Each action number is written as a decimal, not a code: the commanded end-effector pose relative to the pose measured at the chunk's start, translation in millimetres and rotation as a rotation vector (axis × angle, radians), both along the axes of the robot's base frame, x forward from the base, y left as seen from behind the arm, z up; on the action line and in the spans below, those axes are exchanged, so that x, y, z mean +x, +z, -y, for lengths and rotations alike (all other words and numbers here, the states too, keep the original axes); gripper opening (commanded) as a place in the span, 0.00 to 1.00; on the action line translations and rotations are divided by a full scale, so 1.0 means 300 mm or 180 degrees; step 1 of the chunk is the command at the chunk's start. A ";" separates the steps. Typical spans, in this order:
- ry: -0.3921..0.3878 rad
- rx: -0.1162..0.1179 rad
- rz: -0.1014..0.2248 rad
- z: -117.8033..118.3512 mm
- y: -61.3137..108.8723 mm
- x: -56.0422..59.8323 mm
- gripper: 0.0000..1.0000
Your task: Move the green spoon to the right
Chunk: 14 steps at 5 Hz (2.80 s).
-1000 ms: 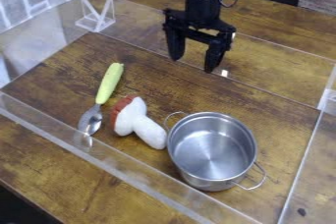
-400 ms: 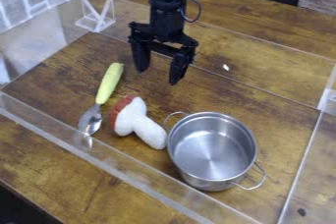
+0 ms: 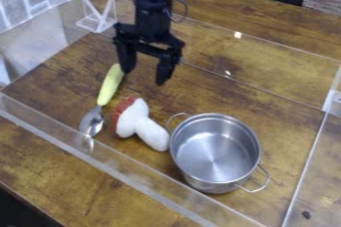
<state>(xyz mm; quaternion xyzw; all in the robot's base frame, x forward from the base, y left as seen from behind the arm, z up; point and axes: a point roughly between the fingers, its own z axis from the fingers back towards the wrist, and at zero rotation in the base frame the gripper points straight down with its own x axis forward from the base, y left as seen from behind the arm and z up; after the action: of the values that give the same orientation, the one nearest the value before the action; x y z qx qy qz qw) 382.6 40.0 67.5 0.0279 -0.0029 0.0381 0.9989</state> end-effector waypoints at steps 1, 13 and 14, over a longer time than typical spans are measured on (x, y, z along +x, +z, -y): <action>0.0121 0.0068 0.0318 -0.063 0.088 -0.023 1.00; 0.0372 -0.0209 0.0161 -0.185 -0.058 -0.004 0.00; 0.0367 -0.0238 0.0139 -0.188 -0.056 -0.002 0.00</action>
<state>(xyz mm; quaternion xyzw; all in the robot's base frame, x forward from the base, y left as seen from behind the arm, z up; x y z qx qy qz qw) 373.9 88.8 30.3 -0.0148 0.0100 0.0908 0.9957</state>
